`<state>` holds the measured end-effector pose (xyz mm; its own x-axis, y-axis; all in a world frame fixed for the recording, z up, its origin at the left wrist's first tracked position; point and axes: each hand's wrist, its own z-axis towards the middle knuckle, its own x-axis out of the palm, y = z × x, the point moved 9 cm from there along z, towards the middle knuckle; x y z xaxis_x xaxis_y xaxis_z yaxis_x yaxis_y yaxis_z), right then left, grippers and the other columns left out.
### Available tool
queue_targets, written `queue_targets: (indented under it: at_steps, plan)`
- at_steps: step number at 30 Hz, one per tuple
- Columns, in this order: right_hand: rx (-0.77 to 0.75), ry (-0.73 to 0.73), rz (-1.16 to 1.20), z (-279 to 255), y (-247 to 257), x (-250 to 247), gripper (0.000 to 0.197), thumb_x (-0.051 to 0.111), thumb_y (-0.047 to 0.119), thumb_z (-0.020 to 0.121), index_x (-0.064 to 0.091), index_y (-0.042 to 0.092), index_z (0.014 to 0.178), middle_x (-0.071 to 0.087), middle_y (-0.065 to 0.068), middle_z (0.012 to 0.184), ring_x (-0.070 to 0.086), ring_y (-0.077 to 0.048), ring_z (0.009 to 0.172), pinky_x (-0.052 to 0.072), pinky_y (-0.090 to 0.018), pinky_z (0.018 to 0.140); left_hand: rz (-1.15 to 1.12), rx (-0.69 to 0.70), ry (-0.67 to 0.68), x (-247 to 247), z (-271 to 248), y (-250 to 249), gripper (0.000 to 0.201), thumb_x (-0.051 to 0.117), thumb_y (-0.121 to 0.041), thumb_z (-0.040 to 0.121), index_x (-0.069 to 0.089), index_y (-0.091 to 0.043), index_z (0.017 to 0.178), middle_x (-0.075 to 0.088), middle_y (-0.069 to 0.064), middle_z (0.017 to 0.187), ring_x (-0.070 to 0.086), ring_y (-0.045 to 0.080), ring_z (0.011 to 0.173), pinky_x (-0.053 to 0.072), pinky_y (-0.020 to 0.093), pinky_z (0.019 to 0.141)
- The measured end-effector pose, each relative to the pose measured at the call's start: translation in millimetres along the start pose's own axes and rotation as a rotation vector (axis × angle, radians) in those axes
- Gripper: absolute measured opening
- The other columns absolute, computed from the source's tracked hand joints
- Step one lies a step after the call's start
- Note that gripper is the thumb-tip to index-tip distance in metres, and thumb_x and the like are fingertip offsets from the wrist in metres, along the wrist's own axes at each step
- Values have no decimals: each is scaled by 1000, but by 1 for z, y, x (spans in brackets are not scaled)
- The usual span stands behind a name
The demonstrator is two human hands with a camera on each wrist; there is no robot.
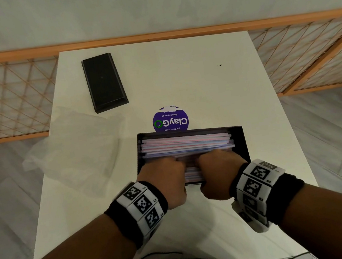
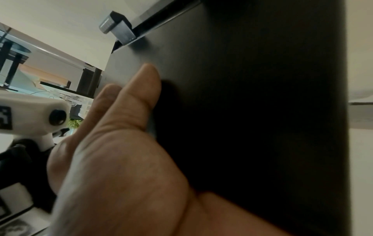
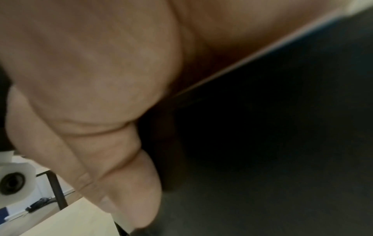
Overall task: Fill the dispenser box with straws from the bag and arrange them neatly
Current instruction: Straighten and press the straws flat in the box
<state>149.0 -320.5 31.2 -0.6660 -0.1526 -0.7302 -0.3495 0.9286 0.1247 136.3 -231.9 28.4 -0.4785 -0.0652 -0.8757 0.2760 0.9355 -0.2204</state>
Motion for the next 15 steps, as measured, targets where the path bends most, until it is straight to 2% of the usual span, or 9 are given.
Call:
queue_targets:
  at_steps: [2, 4, 8, 11, 13, 15]
  plan:
    - [29, -11, -29, -1, -5, 0, 18, 60, 33, 76, 50, 23, 87, 57, 1, 81, 59, -23, 75, 56, -31, 76, 32, -32, 13, 1, 0, 2, 27, 59, -37, 83, 67, -24, 105, 68, -5, 107, 67, 22, 96, 54, 32, 81]
    - [47, -4, -17, -2, -6, 0, 18, 60, 34, 76, 48, 23, 86, 52, 3, 77, 54, -22, 70, 55, -28, 73, 42, -34, 8, 0, -1, 1, 26, 59, -38, 83, 67, -24, 104, 67, -4, 107, 66, 22, 97, 51, 31, 81]
    - [49, 20, -12, -2, -7, 0, 18, 60, 35, 76, 50, 23, 85, 53, 3, 78, 54, -22, 72, 55, -29, 74, 54, -50, 15, 1, -1, 2, 30, 59, -40, 84, 66, -24, 108, 58, -3, 116, 61, 22, 105, 47, 34, 87]
    - [26, -3, -26, -2, -4, -2, 19, 60, 36, 74, 56, 24, 88, 59, 2, 91, 59, -23, 82, 55, -32, 79, 72, -46, -7, -2, -2, 1, 32, 59, -39, 85, 65, -23, 112, 56, -1, 119, 59, 24, 108, 47, 35, 90]
    - [-31, -59, -50, -2, 3, -5, 28, 60, 34, 72, 62, 23, 98, 61, 1, 105, 60, -23, 96, 53, -34, 84, 61, 1, -43, -5, -3, -5, 37, 61, -36, 83, 60, -22, 118, 58, 0, 119, 60, 25, 110, 49, 37, 92]
    - [-100, -101, -53, -4, 12, -8, 34, 60, 29, 74, 62, 25, 107, 64, 3, 109, 63, -23, 99, 52, -33, 84, 27, 58, -70, -6, -3, -9, 46, 67, -31, 79, 57, -21, 123, 63, 0, 117, 61, 26, 107, 52, 39, 91]
